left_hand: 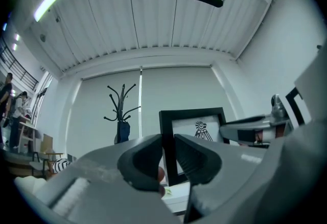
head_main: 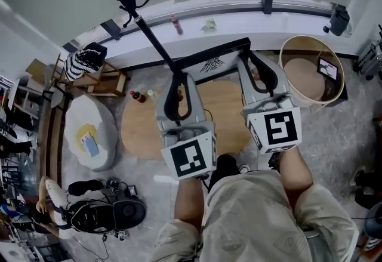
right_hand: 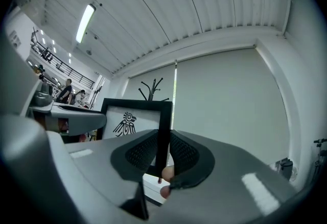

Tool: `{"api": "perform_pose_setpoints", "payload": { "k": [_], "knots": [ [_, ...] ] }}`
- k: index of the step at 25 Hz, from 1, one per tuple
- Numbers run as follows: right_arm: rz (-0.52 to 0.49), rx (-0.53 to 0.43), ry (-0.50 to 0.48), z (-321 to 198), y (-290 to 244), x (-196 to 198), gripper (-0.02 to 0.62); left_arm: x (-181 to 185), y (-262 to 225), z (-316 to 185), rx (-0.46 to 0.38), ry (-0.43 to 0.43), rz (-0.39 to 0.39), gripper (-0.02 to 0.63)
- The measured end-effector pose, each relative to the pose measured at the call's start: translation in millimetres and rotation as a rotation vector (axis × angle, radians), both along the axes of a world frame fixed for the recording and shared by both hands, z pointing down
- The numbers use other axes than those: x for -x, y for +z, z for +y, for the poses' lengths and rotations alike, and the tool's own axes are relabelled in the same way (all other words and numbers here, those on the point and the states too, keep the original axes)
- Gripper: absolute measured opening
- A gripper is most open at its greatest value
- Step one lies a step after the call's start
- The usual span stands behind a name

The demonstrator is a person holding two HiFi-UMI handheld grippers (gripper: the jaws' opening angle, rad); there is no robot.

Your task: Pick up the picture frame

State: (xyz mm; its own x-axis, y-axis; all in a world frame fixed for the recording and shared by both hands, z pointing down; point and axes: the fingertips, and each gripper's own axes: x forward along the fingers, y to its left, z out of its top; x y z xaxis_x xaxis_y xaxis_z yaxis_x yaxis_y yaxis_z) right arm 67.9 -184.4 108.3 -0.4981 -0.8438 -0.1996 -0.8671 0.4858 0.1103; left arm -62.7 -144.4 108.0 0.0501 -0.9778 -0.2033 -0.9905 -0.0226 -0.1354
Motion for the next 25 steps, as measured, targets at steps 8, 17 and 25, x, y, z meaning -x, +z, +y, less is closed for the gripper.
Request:
{"api": "perform_pose_setpoints", "payload": {
  "k": [8, 17, 25],
  "knots": [
    [-0.016, -0.044, 0.006, 9.6, -13.7, -3.7, 0.072, -3.4, -14.2, 9.5, -0.045, -0.007, -0.001, 0.084],
    [-0.041, -0.066, 0.005, 13.2, -20.2, -7.7, 0.072, -8.0, -22.6, 14.1, -0.068, -0.004, -0.047, 0.084],
    [-0.042, -0.065, 0.012, 11.6, -21.4, -11.3, 0.072, -11.6, -24.6, 12.9, -0.081, -0.002, -0.051, 0.084]
  ]
}}
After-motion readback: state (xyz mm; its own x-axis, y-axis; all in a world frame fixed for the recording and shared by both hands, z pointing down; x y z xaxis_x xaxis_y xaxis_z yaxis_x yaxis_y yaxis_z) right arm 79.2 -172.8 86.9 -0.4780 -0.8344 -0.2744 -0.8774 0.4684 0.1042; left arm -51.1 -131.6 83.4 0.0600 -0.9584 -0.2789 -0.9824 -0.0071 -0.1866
